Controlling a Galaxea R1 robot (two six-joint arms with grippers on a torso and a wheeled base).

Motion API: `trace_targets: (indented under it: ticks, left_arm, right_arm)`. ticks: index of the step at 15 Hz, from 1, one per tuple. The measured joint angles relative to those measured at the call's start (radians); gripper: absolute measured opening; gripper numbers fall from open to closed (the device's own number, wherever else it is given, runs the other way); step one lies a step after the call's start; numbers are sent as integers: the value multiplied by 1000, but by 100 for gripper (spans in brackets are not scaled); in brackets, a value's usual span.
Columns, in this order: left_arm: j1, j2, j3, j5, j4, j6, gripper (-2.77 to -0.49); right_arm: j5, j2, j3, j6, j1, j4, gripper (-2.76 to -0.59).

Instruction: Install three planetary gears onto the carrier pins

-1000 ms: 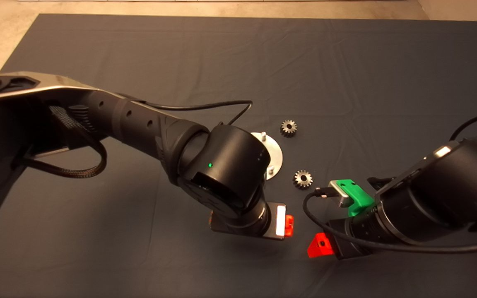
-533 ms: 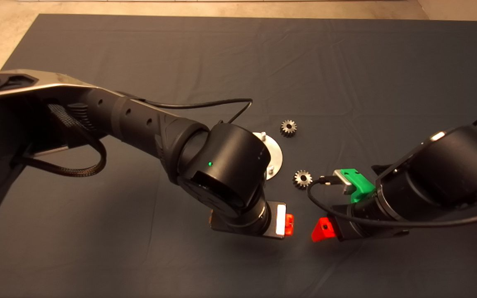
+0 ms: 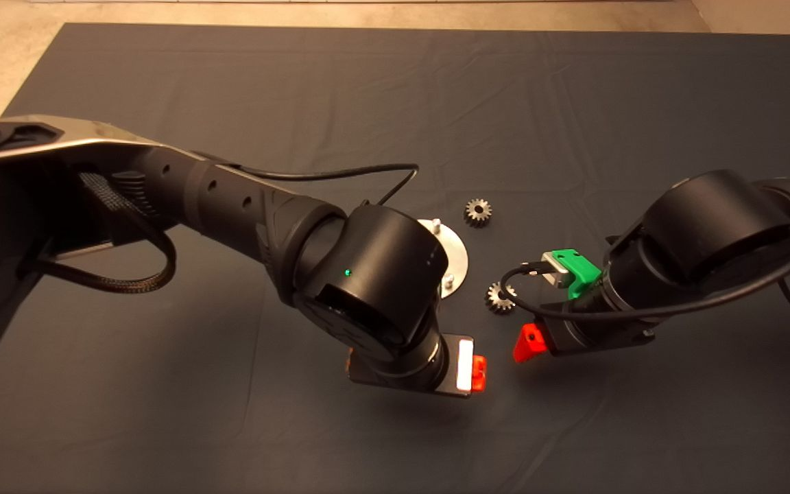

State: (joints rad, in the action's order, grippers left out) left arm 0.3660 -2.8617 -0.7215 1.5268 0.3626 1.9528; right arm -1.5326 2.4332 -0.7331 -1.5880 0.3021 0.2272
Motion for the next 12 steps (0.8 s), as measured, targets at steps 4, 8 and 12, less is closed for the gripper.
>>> trace_targets:
  ticks: [4,8,12]
  left_arm:
    - [0,0,2,0,0,0,-51]
    - [0,0,2,0,0,0,-51]
    - [0,0,3,0,0,0,-51]
  right_arm:
    - [-1,26,-86,66,-25,22,-61]
    - [0,95,-137,88,-50,39,-61]
    - [2,150,-187,117,-61,50,-61]
